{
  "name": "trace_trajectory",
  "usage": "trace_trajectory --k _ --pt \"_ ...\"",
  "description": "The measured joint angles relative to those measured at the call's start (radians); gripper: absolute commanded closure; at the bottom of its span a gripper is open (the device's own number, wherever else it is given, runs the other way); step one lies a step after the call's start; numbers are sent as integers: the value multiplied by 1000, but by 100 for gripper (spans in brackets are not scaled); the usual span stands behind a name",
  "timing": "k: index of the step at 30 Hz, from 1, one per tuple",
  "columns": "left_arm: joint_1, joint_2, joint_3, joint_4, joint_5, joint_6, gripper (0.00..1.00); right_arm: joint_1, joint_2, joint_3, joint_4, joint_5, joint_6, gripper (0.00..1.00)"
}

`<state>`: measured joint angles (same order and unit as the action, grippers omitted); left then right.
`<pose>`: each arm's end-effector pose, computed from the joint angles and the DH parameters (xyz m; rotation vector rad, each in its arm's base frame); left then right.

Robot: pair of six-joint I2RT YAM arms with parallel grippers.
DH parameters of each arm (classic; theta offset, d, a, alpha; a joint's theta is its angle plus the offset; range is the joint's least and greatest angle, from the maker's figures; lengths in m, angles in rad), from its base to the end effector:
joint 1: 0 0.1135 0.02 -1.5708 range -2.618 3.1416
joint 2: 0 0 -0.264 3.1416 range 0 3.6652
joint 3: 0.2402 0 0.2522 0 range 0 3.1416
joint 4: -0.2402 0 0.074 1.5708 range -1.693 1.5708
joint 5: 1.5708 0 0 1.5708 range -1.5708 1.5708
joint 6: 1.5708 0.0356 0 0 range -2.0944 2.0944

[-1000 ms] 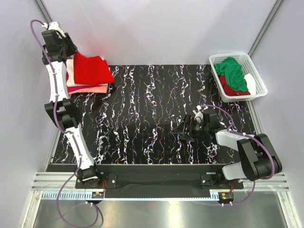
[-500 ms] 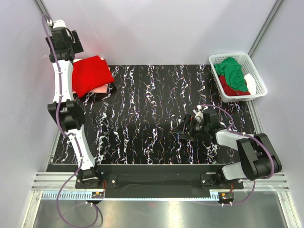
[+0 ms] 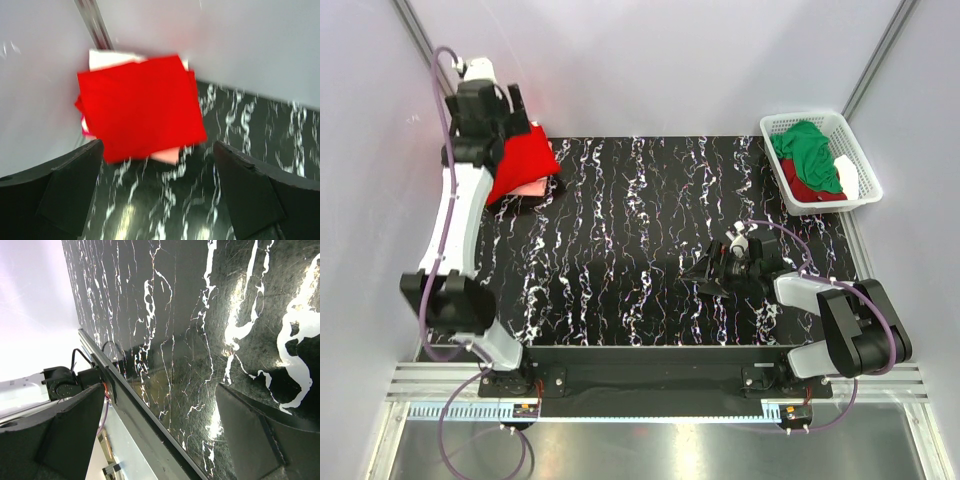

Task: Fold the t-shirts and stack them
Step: Reset both grippers

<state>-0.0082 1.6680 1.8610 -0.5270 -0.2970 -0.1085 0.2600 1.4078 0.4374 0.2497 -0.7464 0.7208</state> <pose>0.3767 0.0073 0.4467 -0.2947 1.8717 0.2032 0.2260 0.0851 0.1397 0.1337 2.4278 1.3373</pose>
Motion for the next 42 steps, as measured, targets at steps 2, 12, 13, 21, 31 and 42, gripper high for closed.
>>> trace_trajectory --k 2,12,13,21,31,42 --pt "-13 -80 -113 16 1 4 1 0 0 0 0 0 0 0" --pt "15 -610 -740 259 -27 241 1 0 16 0 0 -6 0 0" --pt "19 -614 -727 288 -46 270 1 0 16 0 0 -6 0 0" --pt "282 -293 -390 302 -62 225 1 0 17 0 0 -8 -1 0" --pt "517 56 -60 47 111 53 1 -1 42 0 23 -35 -1 0" --pt "371 -565 -675 188 397 -174 1 11 51 14 -11 6 9 0"
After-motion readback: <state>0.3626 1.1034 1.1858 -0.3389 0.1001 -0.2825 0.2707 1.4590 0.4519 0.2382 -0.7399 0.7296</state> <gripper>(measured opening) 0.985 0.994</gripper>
